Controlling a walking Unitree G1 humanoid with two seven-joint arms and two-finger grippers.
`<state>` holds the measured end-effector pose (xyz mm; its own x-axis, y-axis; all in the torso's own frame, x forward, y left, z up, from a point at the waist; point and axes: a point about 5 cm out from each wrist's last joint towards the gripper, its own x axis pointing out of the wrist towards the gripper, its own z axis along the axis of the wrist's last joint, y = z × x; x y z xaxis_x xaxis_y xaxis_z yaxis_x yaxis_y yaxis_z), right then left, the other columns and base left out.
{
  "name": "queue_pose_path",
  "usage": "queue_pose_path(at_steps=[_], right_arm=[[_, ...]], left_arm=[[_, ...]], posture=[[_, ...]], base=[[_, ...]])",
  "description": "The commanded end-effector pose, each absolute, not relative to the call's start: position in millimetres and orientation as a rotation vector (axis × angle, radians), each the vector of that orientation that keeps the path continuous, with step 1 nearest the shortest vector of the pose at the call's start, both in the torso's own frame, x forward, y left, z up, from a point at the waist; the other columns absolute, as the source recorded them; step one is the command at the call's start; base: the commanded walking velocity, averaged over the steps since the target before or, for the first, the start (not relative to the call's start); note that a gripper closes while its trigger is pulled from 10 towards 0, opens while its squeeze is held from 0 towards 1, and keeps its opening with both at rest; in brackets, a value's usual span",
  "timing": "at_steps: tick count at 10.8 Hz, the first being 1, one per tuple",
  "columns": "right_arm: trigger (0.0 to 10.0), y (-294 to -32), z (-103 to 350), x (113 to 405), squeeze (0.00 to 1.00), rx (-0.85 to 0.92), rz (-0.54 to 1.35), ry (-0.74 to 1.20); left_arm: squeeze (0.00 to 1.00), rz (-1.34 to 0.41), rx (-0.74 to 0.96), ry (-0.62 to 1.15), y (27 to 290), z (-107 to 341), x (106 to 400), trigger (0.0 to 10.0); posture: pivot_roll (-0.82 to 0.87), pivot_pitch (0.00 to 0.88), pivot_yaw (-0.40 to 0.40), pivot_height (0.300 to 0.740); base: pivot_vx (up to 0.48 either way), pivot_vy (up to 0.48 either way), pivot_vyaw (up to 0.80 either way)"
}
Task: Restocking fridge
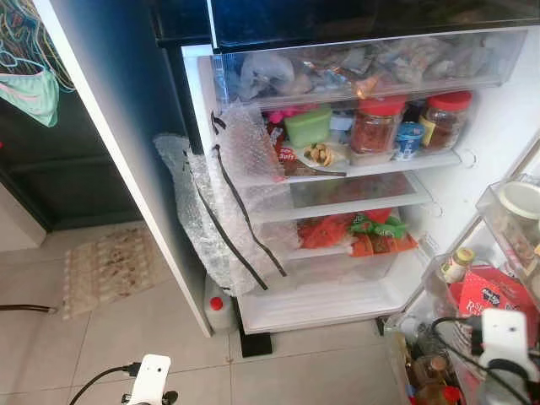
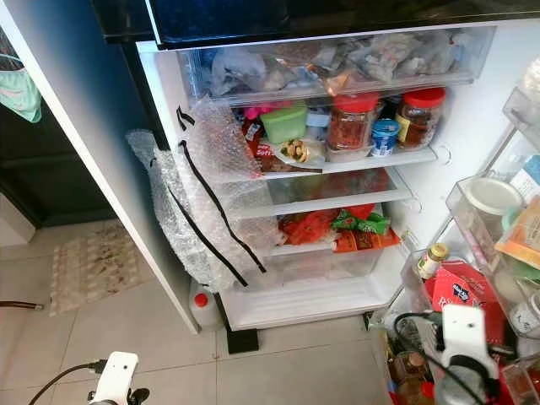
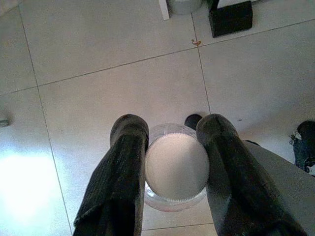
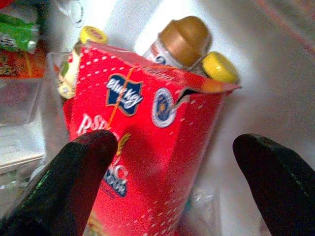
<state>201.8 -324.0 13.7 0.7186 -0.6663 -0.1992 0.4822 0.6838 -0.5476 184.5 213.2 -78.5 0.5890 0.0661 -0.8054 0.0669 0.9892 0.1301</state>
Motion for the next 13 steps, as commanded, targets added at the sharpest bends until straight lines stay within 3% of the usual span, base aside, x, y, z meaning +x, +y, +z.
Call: queue_pose_path(at_steps=[1,9,11,13], right_arm=[[10.0,-330.2,14.1,198.2,0.00,-0.486,-0.699,0.420],[10.0,-360.3,11.0,176.5,0.00,-0.465,-0.777,0.486],[10.0,-357.1,9.9,178.9,0.00,-0.398,-0.768,0.458],[10.0,-332.7,11.6,197.5,0.00,-0.282,-0.604,0.344]], left_arm=[[0.00,0.000,0.162,0.955,216.0,-79.4,182.0,10.0],[0.00,-0.002,0.180,0.957,217.4,-79.1,182.0,10.0],[0.00,-0.002,0.183,0.957,217.5,-79.1,181.9,10.0],[0.00,0.001,0.185,0.956,217.8,-79.0,182.0,10.0]], posture=[[-0.11,0.023,0.038,0.740],[-0.11,0.025,0.041,0.740],[-0.11,0.023,0.042,0.740],[-0.11,0.024,0.042,0.740]], base=[[0.000,0.000,0.00],[0.000,0.000,0.00],[0.000,0.000,0.00],[0.000,0.000,0.00]])
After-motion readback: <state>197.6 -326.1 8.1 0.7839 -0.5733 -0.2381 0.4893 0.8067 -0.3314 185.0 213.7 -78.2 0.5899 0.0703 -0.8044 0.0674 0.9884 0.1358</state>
